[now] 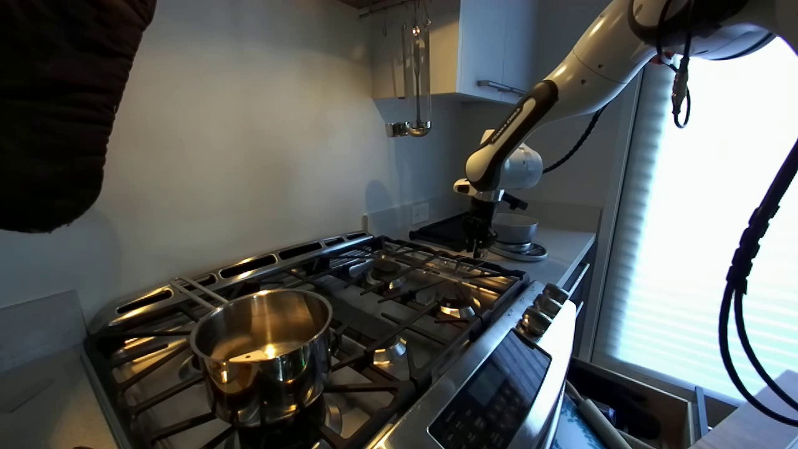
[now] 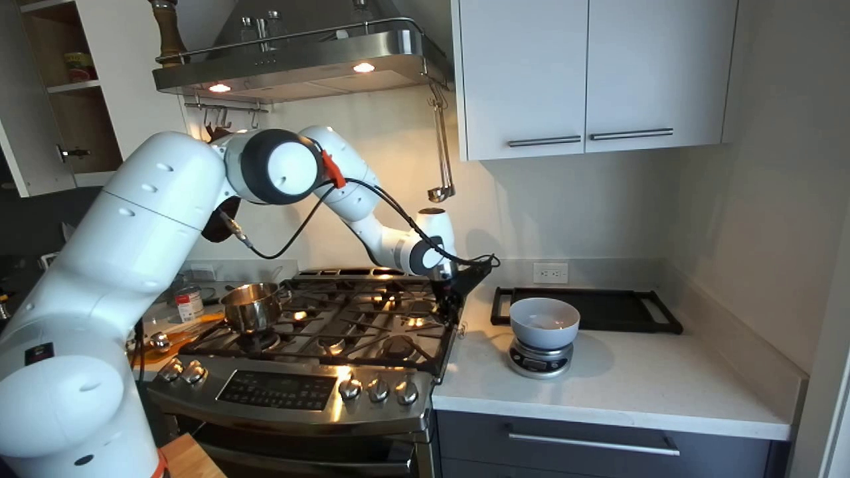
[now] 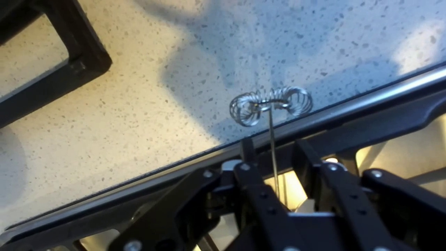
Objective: Hang the masher on the hook above the stove.
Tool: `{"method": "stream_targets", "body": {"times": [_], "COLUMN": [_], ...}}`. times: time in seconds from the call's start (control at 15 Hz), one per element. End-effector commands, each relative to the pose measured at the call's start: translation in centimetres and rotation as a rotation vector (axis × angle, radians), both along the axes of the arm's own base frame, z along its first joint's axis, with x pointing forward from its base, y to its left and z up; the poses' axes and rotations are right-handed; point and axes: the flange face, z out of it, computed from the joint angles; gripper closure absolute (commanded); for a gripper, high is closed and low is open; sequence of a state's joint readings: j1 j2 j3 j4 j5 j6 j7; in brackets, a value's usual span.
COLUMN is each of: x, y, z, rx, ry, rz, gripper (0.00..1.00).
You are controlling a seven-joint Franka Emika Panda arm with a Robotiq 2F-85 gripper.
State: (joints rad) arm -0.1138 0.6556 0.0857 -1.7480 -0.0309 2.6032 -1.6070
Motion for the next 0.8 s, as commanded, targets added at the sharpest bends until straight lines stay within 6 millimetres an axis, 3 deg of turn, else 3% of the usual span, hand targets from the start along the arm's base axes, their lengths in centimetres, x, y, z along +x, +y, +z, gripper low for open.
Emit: {"method": "stream_targets", "body": {"times": [0.0, 0.33, 0.47, 0.73], "x": [0.66, 0.82, 0.79, 0.69], "y": [-0.52, -0.69, -0.71, -0.64], "z": [-0.76, -1.45, -1.69, -1.1], "rx": [-0.016, -0.039, -0.048, -0.047], "ry": [-0.004, 0.003, 0.007, 0.005], "rz": [0.037, 0.067, 0.076, 0.075], "gripper": [0.63, 0.65, 0.9, 1.0]}}
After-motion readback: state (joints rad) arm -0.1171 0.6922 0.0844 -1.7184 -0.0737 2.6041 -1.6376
